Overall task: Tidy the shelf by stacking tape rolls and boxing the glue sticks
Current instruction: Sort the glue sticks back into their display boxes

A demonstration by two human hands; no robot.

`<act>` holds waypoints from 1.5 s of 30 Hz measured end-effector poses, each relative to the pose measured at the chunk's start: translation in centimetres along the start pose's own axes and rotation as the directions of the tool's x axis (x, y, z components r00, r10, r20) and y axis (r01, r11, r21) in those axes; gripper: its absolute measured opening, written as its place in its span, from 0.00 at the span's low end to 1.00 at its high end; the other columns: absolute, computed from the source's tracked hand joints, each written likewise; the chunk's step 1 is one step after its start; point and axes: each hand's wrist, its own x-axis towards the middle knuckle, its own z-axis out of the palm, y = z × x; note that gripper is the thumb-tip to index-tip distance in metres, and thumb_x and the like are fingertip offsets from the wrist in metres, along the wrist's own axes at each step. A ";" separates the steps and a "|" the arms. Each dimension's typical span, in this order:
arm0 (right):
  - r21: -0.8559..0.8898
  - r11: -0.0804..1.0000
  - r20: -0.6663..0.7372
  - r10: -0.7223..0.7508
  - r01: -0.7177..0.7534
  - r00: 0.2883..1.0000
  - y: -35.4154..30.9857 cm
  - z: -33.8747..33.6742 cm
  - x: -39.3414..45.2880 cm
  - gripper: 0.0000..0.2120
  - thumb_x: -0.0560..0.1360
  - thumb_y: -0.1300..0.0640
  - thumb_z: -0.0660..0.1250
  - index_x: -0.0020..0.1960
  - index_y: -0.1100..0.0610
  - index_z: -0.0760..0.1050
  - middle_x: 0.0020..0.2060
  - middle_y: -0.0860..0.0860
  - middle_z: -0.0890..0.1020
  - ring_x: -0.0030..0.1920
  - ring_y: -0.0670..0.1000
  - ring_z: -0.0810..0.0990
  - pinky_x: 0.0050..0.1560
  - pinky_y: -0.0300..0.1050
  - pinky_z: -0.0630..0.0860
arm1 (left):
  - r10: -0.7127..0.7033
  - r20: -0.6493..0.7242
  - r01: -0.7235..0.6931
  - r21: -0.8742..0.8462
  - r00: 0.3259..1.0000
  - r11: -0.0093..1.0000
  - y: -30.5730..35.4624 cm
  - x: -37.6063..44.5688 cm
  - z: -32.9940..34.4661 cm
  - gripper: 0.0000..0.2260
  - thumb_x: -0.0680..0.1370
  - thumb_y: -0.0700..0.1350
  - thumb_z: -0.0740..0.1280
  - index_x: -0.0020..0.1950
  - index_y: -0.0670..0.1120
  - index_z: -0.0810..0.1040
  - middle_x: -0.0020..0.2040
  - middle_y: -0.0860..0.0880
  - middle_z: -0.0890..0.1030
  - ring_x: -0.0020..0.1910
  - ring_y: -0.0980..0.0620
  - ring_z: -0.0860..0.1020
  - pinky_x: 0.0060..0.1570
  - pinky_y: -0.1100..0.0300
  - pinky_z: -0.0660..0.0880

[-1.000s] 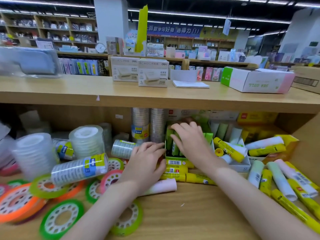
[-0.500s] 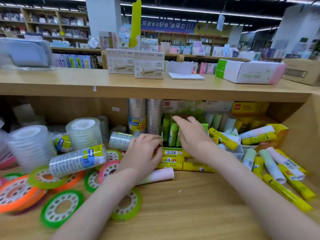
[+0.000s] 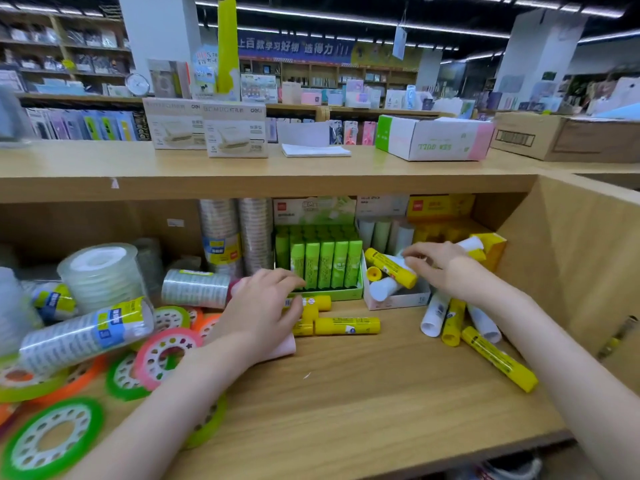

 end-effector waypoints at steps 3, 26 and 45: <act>-0.162 0.987 0.127 0.036 -0.015 0.991 -0.8 0.0 0.8 0.16 0.81 0.52 0.50 0.66 0.54 0.66 0.59 0.57 0.73 0.61 0.59 0.65 0.58 0.53 0.66 | -0.017 0.042 0.017 0.006 0.999 1.000 -0.1 0.0 0.0 0.26 0.73 0.56 0.51 0.59 0.45 0.79 0.57 0.49 0.79 0.57 0.47 0.74 0.56 0.55 0.68; 0.029 0.974 -0.328 -0.205 0.226 0.922 2.6 -1.4 -0.3 0.10 0.71 0.67 0.68 0.49 0.56 0.80 0.45 0.55 0.79 0.43 0.51 0.76 0.46 0.43 0.74 | -0.001 0.036 0.002 -0.026 0.999 1.000 -0.5 -0.4 0.3 0.24 0.74 0.56 0.52 0.55 0.45 0.81 0.53 0.49 0.81 0.51 0.47 0.76 0.53 0.54 0.68; 0.690 0.676 -0.194 -0.174 0.260 0.965 -9.6 3.0 -1.7 0.10 0.70 0.66 0.71 0.43 0.56 0.70 0.49 0.56 0.79 0.42 0.55 0.83 0.45 0.48 0.80 | -0.415 0.096 0.232 -0.928 0.905 0.290 -1.1 0.3 -1.8 0.05 0.78 0.35 0.62 0.52 0.39 0.75 0.43 0.44 0.80 0.37 0.57 0.81 0.39 0.66 0.78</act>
